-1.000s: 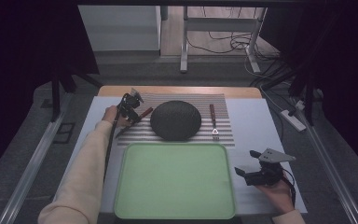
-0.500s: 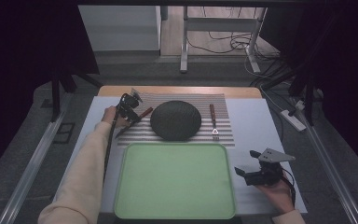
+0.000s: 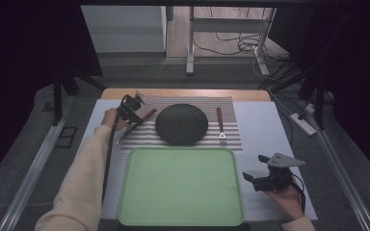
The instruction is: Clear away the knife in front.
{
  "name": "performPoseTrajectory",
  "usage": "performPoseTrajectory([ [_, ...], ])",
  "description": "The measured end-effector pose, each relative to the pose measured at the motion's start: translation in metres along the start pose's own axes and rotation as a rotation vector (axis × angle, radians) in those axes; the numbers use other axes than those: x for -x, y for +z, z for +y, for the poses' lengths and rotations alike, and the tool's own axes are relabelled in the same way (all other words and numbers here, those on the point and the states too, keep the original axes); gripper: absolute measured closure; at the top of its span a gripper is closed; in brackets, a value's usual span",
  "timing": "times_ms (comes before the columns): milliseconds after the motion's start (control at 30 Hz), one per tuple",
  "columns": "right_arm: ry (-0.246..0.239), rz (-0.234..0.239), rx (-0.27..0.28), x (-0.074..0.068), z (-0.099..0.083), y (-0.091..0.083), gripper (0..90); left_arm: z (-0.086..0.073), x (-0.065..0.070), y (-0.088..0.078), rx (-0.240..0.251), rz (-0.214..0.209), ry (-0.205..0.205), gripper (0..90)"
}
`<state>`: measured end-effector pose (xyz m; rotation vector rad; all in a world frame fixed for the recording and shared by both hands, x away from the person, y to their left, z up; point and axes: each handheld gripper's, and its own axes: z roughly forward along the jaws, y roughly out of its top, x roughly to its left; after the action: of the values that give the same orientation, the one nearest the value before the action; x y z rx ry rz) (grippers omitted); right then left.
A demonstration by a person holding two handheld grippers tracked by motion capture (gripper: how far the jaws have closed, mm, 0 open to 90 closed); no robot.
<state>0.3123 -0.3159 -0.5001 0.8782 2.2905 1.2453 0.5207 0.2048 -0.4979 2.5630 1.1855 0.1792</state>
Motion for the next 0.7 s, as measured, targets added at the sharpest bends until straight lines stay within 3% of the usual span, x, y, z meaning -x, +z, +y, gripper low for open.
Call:
performPoseTrajectory([
  [200, 0.001, 0.0, 0.001, -0.0001, 0.0, 0.0, 7.3, -0.0024, 0.0007, -0.009, 0.011, 0.003, 0.011, 77.7],
  [700, 0.001, 0.003, -0.001, 0.0002, -0.0002, 0.0005, 7.4, -0.0031, 0.0048, -0.0107, -0.015, -0.022, 0.049, 77.8],
])
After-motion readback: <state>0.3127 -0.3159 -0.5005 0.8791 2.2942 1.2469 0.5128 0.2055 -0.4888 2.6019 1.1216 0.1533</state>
